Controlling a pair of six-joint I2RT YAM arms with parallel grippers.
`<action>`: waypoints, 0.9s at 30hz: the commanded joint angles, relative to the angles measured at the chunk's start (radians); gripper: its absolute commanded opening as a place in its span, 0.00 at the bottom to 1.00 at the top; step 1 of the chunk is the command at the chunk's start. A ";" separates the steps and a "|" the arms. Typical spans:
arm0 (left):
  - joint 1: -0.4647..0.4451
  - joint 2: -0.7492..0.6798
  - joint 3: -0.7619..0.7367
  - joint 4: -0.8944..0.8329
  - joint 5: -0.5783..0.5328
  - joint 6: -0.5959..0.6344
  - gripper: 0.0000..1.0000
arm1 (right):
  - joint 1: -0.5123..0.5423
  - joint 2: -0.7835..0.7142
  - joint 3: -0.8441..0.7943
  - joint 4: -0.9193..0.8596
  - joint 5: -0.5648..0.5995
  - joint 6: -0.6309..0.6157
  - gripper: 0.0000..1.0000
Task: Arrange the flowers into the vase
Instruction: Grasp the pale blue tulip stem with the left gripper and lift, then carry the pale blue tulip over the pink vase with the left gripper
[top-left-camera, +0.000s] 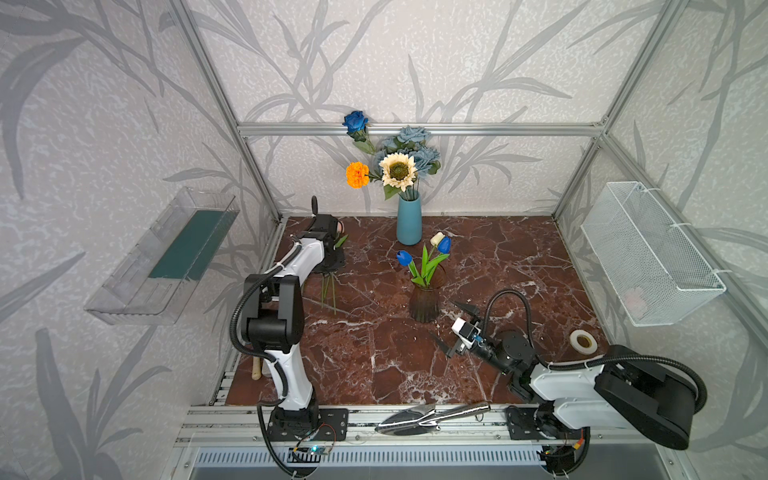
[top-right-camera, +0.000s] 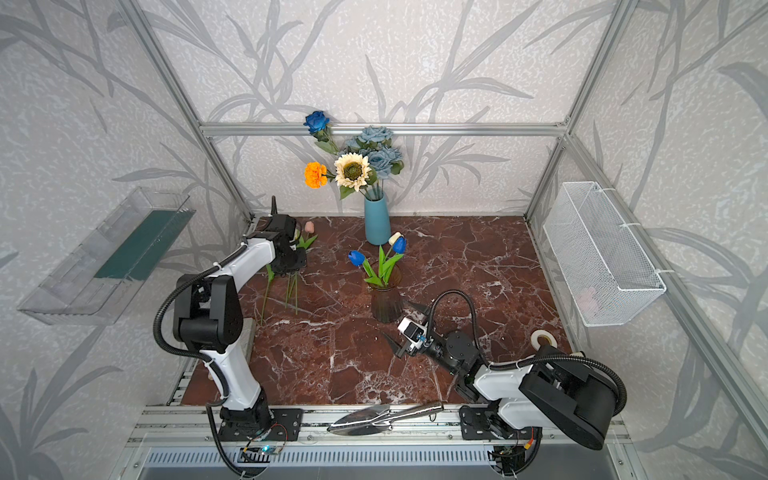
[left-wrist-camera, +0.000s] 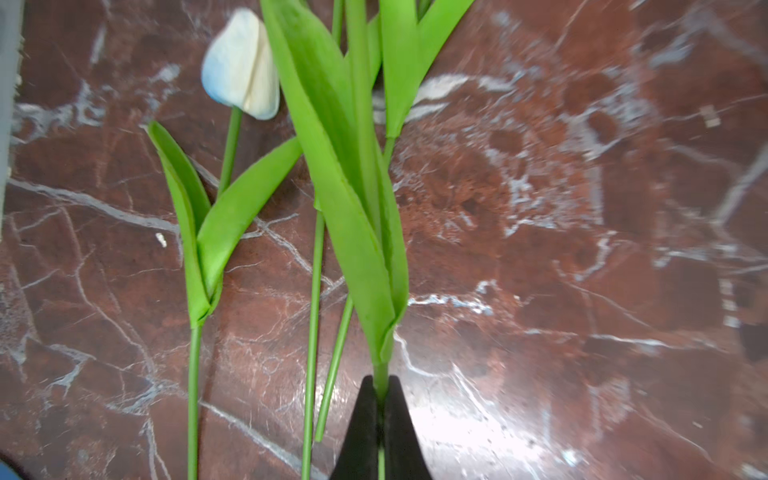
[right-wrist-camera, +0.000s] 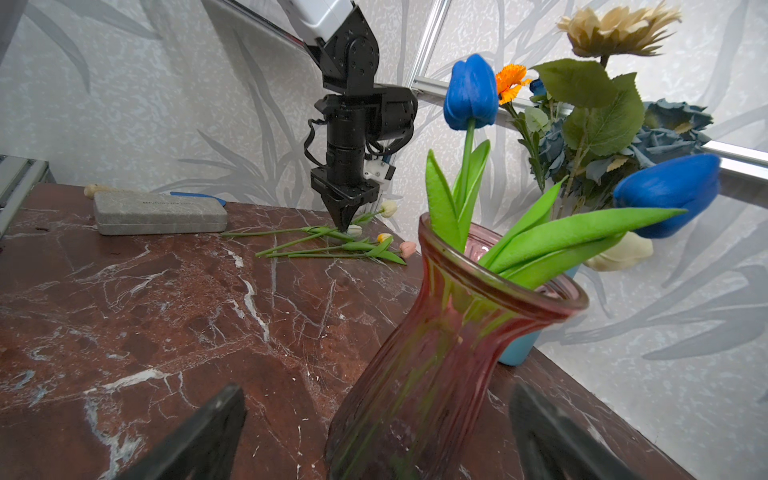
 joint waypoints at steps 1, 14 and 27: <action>-0.016 -0.090 -0.047 0.047 0.019 -0.023 0.00 | 0.009 -0.009 0.012 0.033 0.004 -0.002 0.99; -0.125 -0.644 -0.541 0.756 0.087 0.047 0.00 | 0.018 0.000 0.010 0.050 0.011 -0.012 0.99; -0.319 -0.964 -0.641 1.006 0.183 0.218 0.00 | 0.021 -0.009 0.007 0.050 0.024 -0.008 0.99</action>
